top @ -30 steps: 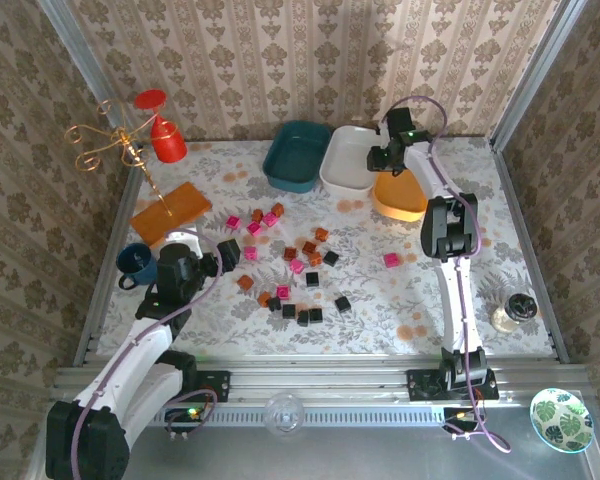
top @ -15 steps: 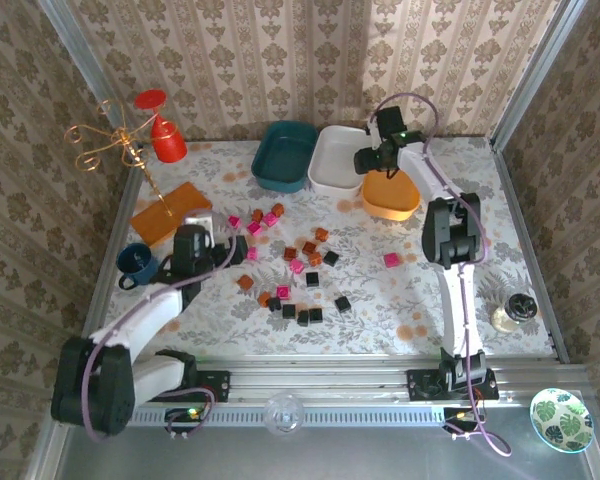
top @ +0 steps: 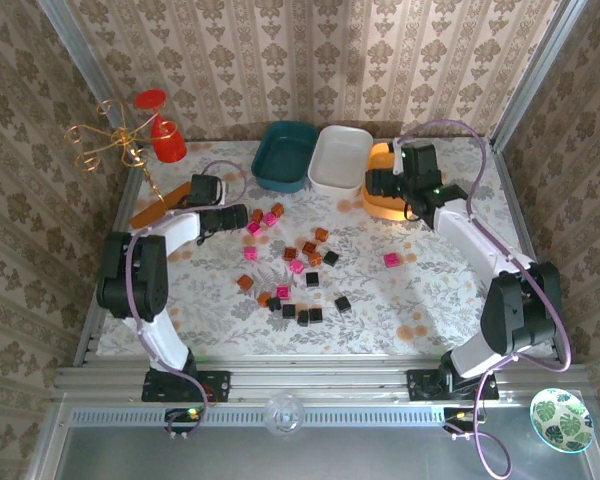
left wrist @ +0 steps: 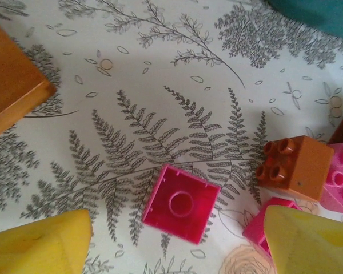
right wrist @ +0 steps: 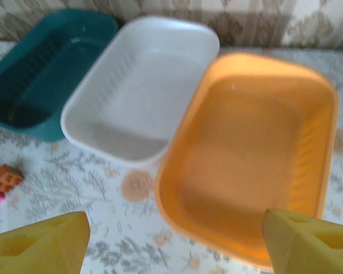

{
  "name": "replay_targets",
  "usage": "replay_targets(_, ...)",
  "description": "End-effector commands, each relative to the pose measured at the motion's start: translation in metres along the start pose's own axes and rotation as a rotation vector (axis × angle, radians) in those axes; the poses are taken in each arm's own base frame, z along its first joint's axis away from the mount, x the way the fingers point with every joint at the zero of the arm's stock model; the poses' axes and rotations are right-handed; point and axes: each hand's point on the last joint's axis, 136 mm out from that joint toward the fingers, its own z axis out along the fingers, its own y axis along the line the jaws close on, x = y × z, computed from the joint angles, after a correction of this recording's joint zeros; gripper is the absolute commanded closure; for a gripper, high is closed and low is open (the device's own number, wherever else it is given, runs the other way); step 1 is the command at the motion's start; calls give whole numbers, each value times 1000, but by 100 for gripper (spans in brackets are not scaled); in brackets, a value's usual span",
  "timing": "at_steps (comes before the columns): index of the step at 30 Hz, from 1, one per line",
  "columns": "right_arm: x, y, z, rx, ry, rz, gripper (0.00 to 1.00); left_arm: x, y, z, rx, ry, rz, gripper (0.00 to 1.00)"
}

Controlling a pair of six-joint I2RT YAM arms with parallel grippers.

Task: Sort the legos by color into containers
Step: Pick up the lego from the middle-left of the table.

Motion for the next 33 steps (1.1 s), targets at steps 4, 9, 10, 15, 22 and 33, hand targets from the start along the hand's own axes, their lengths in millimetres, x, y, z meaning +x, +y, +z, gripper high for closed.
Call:
replay_targets(4,4,0,-25,-29,-54,76,19,8,0,14,-10,112,41,28)
replay_targets(9,15,0,-37,-46,-73,111,19,11,0,25,-12,167,36,35)
replay_targets(10,18,0,-38,-46,-69,117,19,13,0,27,-9,179,36,36)
replay_targets(15,28,3,-39,-69,-51,137,19,15,-1,37,-1,202,28,43)
replay_targets(22,44,10,-37,-118,-12,182,19,18,-2,42,9,180,15,60)
replay_targets(33,75,10,-41,-126,-1,223,18,-82,-65,-6,86,-198,48,68)
